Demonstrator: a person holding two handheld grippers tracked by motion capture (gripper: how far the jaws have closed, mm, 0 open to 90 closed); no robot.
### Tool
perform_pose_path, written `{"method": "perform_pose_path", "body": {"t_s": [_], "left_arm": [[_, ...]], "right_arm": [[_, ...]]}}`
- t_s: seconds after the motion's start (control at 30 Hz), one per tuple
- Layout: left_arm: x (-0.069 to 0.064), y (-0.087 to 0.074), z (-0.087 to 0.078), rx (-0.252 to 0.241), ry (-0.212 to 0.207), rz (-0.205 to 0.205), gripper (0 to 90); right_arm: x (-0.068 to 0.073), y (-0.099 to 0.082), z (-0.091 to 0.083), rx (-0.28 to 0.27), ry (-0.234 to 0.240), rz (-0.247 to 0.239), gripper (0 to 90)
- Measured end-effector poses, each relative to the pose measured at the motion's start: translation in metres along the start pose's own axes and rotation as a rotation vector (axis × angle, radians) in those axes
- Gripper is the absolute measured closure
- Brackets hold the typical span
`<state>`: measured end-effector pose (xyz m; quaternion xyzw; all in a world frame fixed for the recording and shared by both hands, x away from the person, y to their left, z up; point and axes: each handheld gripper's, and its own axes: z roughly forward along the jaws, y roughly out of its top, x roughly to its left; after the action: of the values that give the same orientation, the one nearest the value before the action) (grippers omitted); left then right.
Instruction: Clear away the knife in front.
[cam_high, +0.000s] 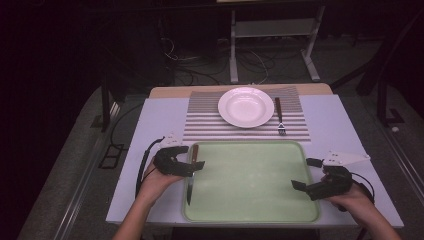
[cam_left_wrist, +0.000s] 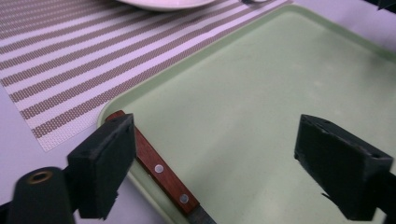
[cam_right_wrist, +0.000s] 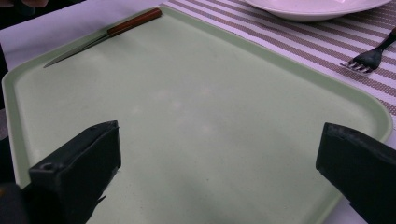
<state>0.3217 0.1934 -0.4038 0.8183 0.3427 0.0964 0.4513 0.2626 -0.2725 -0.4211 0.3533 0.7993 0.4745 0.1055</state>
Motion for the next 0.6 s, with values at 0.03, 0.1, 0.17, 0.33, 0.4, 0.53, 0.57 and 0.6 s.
{"method": "perform_pose_path", "body": {"t_s": [0.03, 0.1, 0.17, 0.33, 0.4, 0.53, 0.57, 0.6], "left_arm": [[0.000, -0.001, -0.002, -0.002, -0.002, 0.002, 6.3], [0.000, -0.003, -0.003, -0.012, -0.005, 0.008, 2.5], [0.000, -0.006, -0.005, -0.017, -0.012, 0.012, 0.0], [-0.002, -0.011, -0.010, -0.035, -0.033, 0.022, 0.0], [-0.002, -0.013, -0.010, -0.033, -0.047, 0.023, 0.0], [-0.002, -0.014, -0.011, -0.046, -0.050, 0.024, 0.0], [-0.002, -0.014, -0.011, -0.050, -0.054, 0.023, 0.0], [-0.001, -0.014, -0.011, -0.049, -0.056, 0.024, 0.0]], "right_arm": [[0.000, 0.000, 0.000, 0.000, 0.000, 0.000, 0.2], [0.000, 0.000, 0.000, 0.002, 0.001, 0.000, 0.2], [-0.001, -0.001, 0.000, 0.004, 0.002, -0.001, 0.2], [-0.003, -0.002, 0.001, 0.012, 0.001, -0.008, 0.2], [-0.005, -0.004, 0.000, 0.015, -0.001, -0.009, 0.2], [-0.010, -0.006, 0.000, 0.022, -0.009, -0.021, 0.1], [-0.011, -0.007, 0.000, 0.024, -0.011, -0.021, 0.1], [-0.012, -0.007, 0.000, 0.025, -0.014, -0.023, 0.1]]}}
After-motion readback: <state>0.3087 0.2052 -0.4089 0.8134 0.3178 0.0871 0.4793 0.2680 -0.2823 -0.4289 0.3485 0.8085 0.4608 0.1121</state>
